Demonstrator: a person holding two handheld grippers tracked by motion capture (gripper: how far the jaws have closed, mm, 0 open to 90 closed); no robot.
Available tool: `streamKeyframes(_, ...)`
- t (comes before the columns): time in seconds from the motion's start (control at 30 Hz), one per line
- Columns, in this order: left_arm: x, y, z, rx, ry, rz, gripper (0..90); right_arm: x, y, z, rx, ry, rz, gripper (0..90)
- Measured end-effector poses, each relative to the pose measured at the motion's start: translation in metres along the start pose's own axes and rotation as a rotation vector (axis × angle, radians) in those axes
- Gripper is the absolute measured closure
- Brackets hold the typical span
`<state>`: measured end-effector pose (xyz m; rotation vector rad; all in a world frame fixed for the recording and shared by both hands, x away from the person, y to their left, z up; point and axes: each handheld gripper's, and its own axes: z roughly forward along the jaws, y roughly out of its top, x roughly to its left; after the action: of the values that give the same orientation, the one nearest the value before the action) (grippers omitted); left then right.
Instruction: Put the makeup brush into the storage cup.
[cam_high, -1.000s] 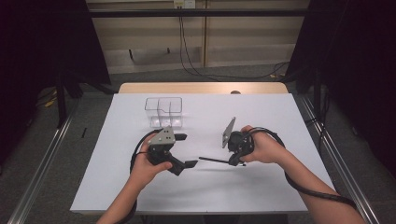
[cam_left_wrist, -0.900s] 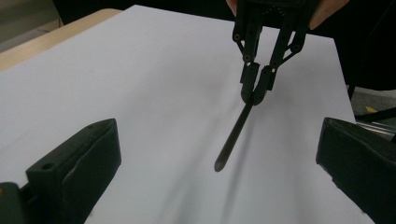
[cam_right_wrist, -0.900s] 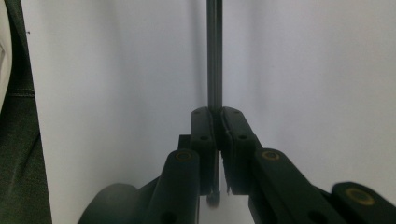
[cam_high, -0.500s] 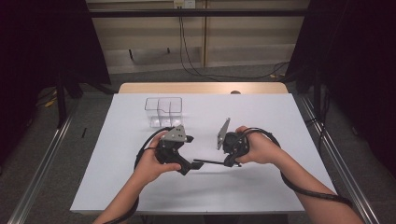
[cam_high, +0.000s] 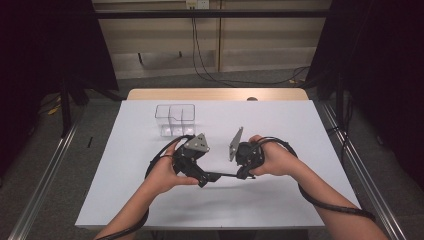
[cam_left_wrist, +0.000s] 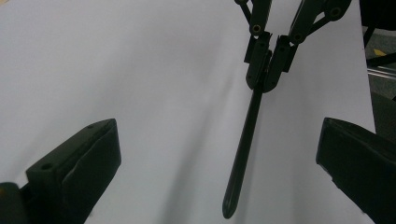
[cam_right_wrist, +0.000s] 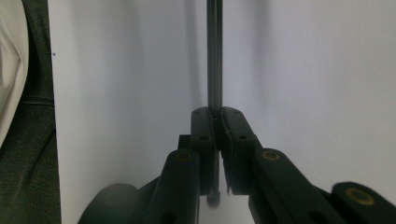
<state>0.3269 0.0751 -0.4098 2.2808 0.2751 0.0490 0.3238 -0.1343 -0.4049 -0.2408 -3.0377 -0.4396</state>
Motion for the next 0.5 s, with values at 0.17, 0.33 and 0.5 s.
streamKeyframes(0.17, -0.0030, 0.0032, -0.0003, 0.020, 0.011, 0.026, 5.2, 0.0001, 0.0009, -0.0005, -0.004, -0.002, -0.006, 84.4)
streamKeyframes(0.33, -0.0034, 0.0053, -0.0012, 0.021, 0.008, 0.037, 16.8, 0.0021, 0.0022, -0.0005, -0.010, -0.009, -0.012, 84.4)
streamKeyframes(0.5, -0.0040, 0.0079, -0.0005, 0.027, -0.021, 0.078, 29.8, 0.0033, 0.0046, -0.0007, -0.012, -0.011, -0.021, 84.4)
